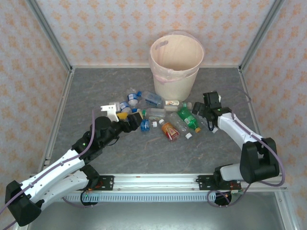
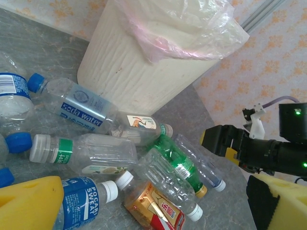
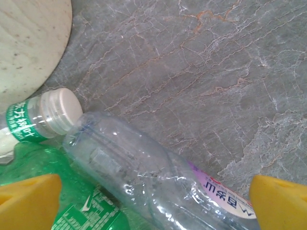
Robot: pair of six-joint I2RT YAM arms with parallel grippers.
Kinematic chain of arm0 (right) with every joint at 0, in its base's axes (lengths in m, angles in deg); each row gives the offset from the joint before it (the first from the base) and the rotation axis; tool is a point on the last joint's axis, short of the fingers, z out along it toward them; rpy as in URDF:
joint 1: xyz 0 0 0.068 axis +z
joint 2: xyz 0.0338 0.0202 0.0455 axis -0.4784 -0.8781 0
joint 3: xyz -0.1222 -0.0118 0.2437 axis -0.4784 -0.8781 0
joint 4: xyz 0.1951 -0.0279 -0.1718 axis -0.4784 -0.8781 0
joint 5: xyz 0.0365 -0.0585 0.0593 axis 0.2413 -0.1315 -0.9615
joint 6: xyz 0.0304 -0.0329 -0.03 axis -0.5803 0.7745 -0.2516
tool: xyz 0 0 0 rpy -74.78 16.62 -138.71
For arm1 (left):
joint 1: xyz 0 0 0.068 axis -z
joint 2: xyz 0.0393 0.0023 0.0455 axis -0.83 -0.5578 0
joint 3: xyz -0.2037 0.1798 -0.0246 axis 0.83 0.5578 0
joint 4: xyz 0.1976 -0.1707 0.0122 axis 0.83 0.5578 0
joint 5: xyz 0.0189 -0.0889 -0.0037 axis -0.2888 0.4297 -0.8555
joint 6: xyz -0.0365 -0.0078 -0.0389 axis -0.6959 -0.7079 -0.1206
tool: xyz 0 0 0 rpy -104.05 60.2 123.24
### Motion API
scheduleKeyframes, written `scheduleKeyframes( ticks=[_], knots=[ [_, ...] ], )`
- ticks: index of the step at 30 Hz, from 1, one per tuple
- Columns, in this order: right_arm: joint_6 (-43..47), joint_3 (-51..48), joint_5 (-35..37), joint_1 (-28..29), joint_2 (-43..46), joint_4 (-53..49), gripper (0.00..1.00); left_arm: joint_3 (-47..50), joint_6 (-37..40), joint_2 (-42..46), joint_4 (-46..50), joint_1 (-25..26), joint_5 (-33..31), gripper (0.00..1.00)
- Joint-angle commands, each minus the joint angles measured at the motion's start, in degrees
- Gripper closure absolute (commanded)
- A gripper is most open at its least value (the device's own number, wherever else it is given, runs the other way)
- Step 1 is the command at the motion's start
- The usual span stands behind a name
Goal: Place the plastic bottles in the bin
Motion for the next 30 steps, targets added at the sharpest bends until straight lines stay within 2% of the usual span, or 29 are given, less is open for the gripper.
scheduleKeyframes(
  ticks=[1,17,22,30],
  knots=[
    [1.78,1.78,0.52,-0.79,-2.08,0.42,0.00,-1.43,0.99,0.92,-1.61,0.44,0.78,0.01],
    [1.18,0.38,-1.18,-0.81,-8.83,3.16,0.00,-2.34,1.41,0.16,-0.04,0.52,-0.19,0.01],
    [-1.19,-0.31,2.95,-1.06,-8.60,3.77,0.00,-2.05,0.80,0.32,-0.06,0.50,0.16,0.01],
    [-4.11,-3.10,2.06,-2.01,-6.99,4.46,0.02,-2.11,1.31,1.13,0.66,0.52,-0.80,0.01]
  ],
)
